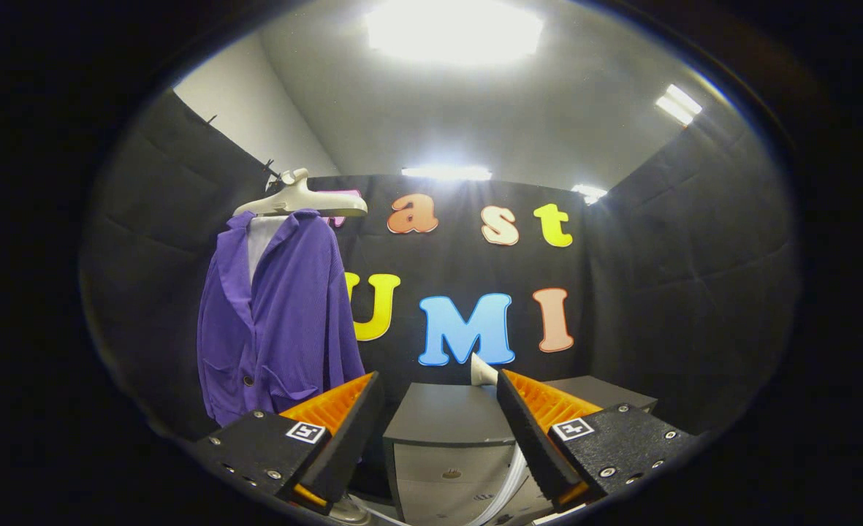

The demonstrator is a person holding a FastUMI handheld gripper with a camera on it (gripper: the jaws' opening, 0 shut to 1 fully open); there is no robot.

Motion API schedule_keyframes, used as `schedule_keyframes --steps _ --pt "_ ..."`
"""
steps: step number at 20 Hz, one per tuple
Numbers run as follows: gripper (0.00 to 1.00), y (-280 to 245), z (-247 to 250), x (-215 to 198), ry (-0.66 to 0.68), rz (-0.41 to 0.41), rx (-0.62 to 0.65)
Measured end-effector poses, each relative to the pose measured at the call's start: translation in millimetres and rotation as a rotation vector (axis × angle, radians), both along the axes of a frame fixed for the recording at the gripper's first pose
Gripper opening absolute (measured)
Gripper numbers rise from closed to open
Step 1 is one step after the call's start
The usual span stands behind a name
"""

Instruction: Iron the clothes twice with a garment steamer, once on the left side and once on the right side.

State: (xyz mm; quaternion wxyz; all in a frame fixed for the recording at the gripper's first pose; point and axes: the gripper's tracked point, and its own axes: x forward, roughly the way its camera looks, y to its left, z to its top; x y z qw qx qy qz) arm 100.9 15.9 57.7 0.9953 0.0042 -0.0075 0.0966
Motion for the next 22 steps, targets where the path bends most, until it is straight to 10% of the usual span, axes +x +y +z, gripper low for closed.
schedule_keyframes --steps 12,22 --pt "0.96 -63 -55 182 0.277 0.139 0.132" --pt "0.95 -73 -111 289 0.637 0.287 0.488"
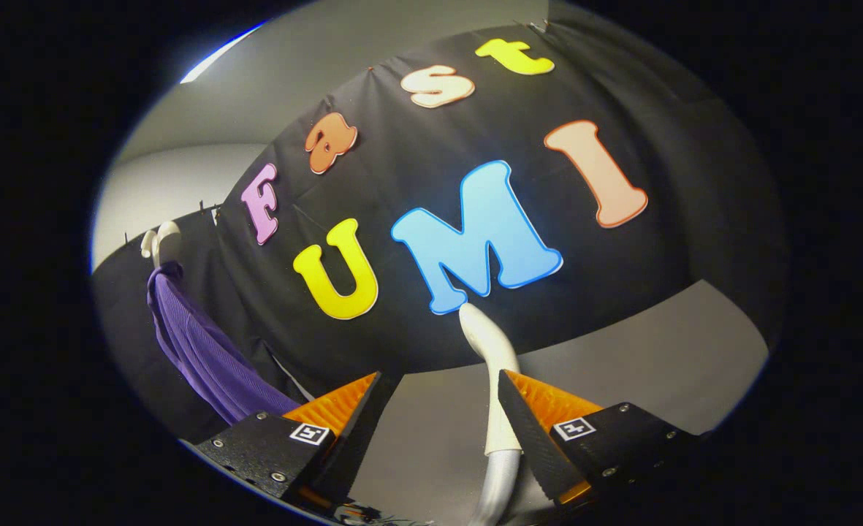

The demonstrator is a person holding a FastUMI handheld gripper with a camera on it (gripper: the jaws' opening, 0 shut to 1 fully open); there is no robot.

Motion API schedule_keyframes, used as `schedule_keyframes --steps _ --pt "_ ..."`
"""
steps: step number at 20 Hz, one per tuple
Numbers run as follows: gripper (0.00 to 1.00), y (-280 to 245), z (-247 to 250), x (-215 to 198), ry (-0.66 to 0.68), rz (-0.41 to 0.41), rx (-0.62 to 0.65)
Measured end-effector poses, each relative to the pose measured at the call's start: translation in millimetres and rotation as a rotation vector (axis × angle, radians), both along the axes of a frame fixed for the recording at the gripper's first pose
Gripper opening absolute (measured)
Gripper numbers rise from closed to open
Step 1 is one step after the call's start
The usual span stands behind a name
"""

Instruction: Iron the clothes twice with a garment steamer, once on the left side and once on the right side.

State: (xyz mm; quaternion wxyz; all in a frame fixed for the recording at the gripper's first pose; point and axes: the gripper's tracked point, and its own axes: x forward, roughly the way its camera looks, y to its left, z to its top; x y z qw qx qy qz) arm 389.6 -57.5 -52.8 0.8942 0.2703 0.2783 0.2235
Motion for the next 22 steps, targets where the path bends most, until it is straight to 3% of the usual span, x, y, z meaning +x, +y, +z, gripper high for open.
schedule_keyframes --steps 4,8,11,14,16,17,22 --pt "0.94 -4 -53 16 0.174 0.044 -0.017" --pt "0.94 -2 -82 6 0.285 0.109 -0.044" --pt "0.93 2 -89 -3 0.373 0.159 0.007" --pt "0.80 8 -91 -5 0.448 0.171 0.091" --pt "0.61 19 -97 -2 0.498 0.172 0.151" --pt "0.46 22 -96 -1 0.521 0.175 0.186" --pt "0.40 25 -88 -9 0.541 0.212 0.270"
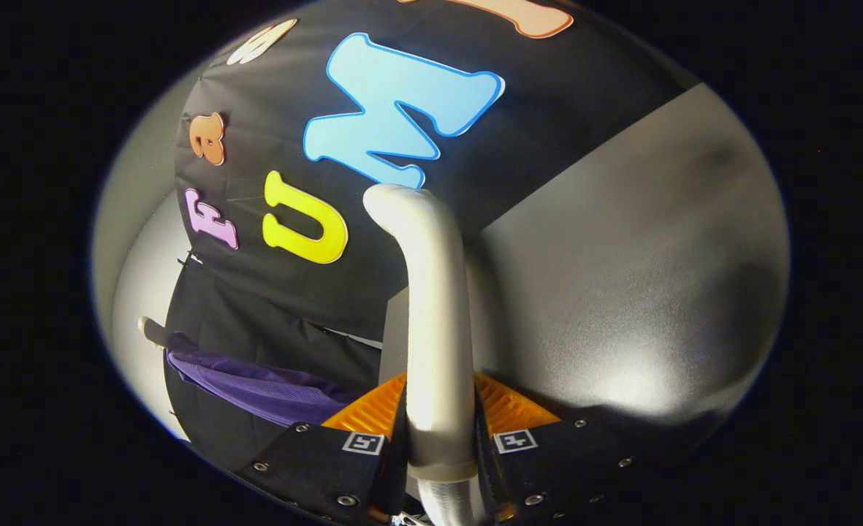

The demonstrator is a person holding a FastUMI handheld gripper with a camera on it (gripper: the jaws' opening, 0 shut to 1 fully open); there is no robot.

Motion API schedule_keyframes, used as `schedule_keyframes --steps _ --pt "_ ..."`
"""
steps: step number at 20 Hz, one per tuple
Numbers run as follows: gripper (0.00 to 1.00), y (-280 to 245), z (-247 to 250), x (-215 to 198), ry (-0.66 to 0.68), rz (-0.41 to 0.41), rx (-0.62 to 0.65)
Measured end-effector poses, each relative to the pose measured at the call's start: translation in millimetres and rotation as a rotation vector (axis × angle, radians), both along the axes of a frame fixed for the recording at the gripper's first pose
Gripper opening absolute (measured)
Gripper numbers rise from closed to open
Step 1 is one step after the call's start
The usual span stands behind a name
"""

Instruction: Iron the clothes twice with a garment steamer, once on the left side and once on the right side.

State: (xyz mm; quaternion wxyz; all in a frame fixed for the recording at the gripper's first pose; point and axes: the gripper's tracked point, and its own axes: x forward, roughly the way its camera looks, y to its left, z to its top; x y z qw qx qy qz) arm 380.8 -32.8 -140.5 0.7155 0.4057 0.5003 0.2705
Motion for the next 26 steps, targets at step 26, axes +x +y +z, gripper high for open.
schedule_keyframes --steps 26 --pt "0.35 42 88 -117 -0.613 -0.301 -0.246"
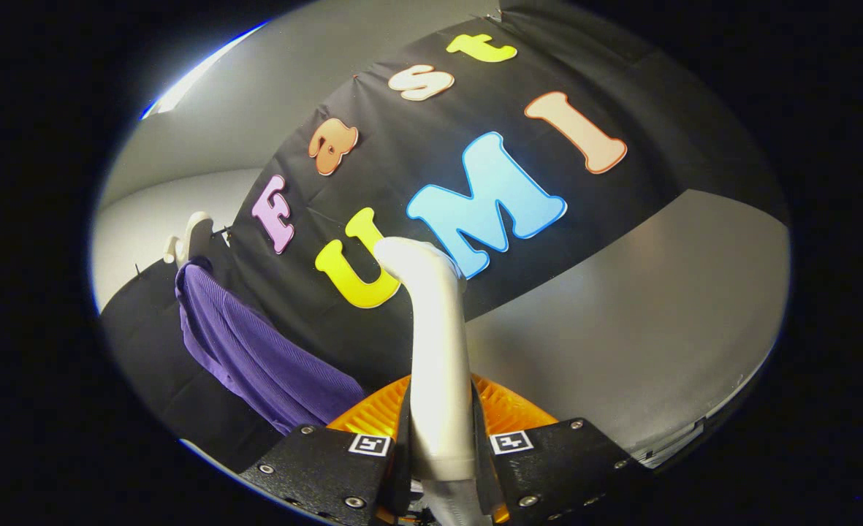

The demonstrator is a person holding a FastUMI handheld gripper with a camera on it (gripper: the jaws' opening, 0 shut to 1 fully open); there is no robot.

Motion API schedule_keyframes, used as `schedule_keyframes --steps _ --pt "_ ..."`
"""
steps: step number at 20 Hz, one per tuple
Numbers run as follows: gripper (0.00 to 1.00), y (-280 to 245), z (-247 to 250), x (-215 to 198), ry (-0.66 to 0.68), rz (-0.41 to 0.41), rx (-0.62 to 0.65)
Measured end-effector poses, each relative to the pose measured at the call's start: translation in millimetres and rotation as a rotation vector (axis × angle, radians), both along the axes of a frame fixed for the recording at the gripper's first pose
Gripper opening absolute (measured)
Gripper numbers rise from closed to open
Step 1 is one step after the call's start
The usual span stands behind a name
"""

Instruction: Iron the clothes twice with a garment steamer, once on the left side and once on the right side.

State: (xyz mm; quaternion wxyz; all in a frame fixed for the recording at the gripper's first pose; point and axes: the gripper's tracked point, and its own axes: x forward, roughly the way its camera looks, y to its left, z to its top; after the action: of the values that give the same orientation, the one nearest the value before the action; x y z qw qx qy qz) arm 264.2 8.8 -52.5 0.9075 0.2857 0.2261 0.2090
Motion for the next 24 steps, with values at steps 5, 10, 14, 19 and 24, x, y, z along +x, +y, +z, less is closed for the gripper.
schedule_keyframes --steps 5,10,14,19,24 --pt "0.35 30 29 -40 -0.136 -0.046 -0.105" --pt "0.35 69 51 -79 -0.249 -0.070 -0.198" --pt "0.35 103 80 -109 -0.367 -0.088 -0.245" --pt "0.35 154 103 -129 -0.457 -0.117 -0.307" --pt "0.35 206 114 -138 -0.524 -0.101 -0.374"
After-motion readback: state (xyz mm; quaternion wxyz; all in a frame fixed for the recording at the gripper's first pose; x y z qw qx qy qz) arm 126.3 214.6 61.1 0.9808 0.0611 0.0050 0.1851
